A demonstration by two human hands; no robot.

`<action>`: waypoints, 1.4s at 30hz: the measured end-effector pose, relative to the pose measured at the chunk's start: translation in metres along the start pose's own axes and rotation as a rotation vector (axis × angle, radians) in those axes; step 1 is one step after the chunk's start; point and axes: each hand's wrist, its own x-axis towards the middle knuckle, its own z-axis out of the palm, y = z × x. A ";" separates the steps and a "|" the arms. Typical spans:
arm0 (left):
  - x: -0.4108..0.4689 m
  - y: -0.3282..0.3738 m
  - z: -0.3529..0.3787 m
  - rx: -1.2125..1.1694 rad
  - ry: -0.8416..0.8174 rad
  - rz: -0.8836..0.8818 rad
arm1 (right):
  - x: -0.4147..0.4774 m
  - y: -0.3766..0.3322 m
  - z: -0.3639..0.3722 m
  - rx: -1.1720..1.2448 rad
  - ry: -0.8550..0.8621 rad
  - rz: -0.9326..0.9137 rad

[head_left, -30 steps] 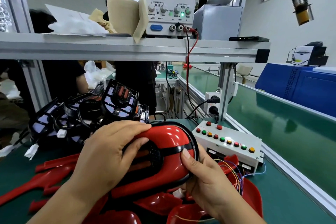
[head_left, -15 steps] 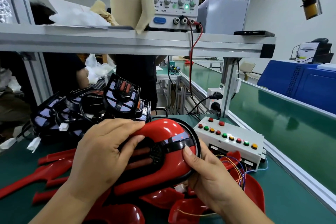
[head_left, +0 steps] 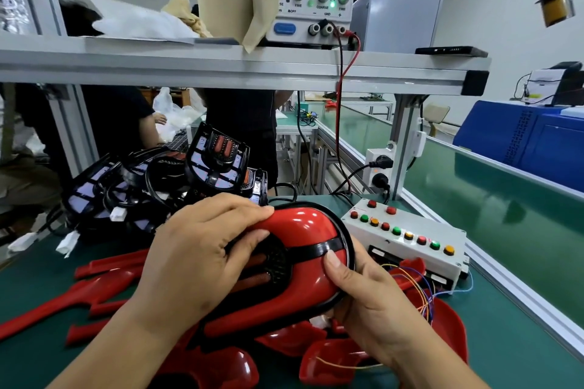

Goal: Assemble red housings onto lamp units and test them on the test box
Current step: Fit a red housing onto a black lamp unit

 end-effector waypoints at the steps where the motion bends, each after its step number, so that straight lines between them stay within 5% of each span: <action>1: 0.001 0.001 -0.001 -0.010 -0.023 -0.024 | 0.000 0.000 0.000 0.005 0.007 -0.002; 6: 0.000 0.000 -0.005 0.073 -0.186 -0.111 | 0.001 0.003 -0.001 -0.033 0.038 0.003; 11: 0.000 0.007 -0.002 0.125 -0.112 -0.048 | 0.002 0.002 0.000 -0.019 0.031 0.048; 19: -0.005 0.021 0.013 0.092 -0.080 0.016 | 0.008 0.005 0.007 0.180 0.272 0.037; 25: -0.014 0.009 -0.001 -0.673 -0.041 -0.615 | 0.005 0.002 0.006 0.152 0.295 0.011; 28: -0.023 0.014 0.001 -0.902 -0.059 -0.733 | 0.005 0.007 0.011 0.222 0.278 -0.010; 33: -0.035 0.017 0.003 -0.933 0.033 -0.676 | 0.005 0.007 0.009 0.229 0.243 -0.020; 42: -0.038 0.019 0.005 -0.615 0.068 -0.547 | 0.005 0.010 0.011 0.241 0.225 0.017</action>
